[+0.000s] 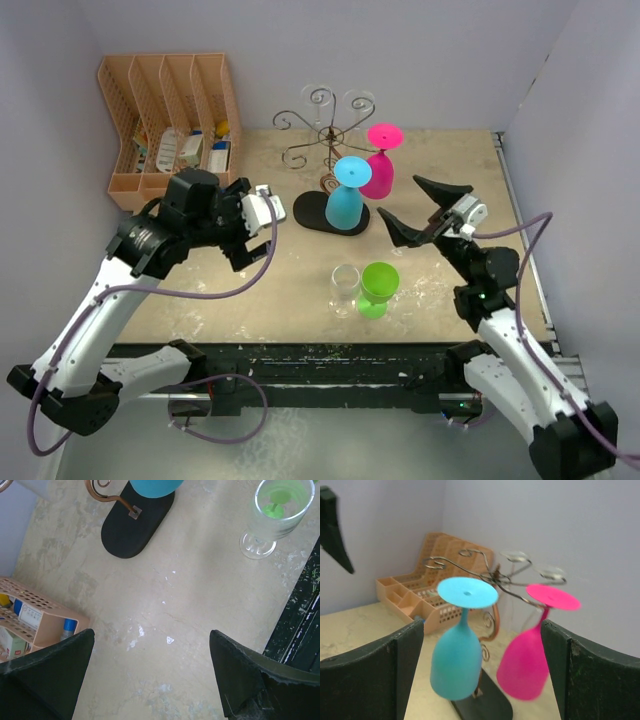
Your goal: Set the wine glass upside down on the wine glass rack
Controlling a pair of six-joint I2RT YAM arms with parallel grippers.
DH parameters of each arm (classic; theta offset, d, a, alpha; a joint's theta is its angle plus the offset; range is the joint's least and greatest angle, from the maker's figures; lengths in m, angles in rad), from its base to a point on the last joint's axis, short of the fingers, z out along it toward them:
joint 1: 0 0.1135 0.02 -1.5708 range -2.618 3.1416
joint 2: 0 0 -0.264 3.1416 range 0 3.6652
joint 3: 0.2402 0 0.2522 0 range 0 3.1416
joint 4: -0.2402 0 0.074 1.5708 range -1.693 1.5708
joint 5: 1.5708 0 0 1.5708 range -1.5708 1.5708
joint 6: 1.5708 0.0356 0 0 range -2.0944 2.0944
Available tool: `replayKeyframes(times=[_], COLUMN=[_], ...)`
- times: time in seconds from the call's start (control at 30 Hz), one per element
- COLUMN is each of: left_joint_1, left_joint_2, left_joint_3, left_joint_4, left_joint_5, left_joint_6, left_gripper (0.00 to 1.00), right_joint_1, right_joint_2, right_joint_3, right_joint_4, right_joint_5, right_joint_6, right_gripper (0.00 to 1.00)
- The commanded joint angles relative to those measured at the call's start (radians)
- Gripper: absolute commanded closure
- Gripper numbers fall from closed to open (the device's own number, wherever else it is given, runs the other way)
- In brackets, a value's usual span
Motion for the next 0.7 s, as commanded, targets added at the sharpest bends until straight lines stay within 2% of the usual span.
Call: replayKeyframes(times=[0.0, 0.07, 0.17, 0.2, 0.33, 0.4, 0.5, 0.6, 0.67], left_joint_1=[0.025, 0.037, 0.058, 0.064, 0.103, 0.118, 0.146, 0.176, 0.188], left_joint_2=[-0.070, -0.093, -0.117, -0.121, -0.149, -0.164, -0.184, -0.195, -0.197], left_joint_3=[-0.024, -0.041, -0.090, -0.094, -0.099, -0.113, -0.142, -0.168, -0.177], left_joint_4=[0.048, 0.081, 0.154, 0.162, 0.166, 0.174, 0.188, 0.183, 0.173], left_joint_5=[0.012, -0.032, -0.159, -0.183, -0.216, -0.250, -0.272, -0.222, -0.185], left_joint_6=[-0.055, -0.094, -0.192, -0.216, -0.246, -0.247, -0.254, -0.258, -0.259], left_gripper=[0.00, 0.00, 0.00, 0.00, 0.00, 0.00, 0.00, 0.00, 0.00], right_joint_1=[0.002, 0.003, 0.003, 0.003, 0.003, 0.003, 0.003, 0.003, 0.006], right_joint_2=[-0.149, -0.182, -0.155, -0.123, 0.078, 0.098, 0.054, 0.058, 0.076], right_joint_3=[0.105, 0.194, 0.345, 0.421, 0.648, 0.663, 0.606, 0.586, 0.574], right_joint_4=[-0.558, -0.776, -1.091, -1.205, -1.600, -1.657, -1.647, -1.684, -1.724], right_joint_5=[0.219, 0.236, 0.438, 0.463, 0.427, 0.406, 0.339, 0.247, 0.265], right_joint_6=[-0.066, -0.064, 0.144, 0.190, 0.199, 0.211, 0.298, 0.333, 0.333], right_gripper=[0.00, 0.00, 0.00, 0.00, 0.00, 0.00, 0.00, 0.00, 0.02])
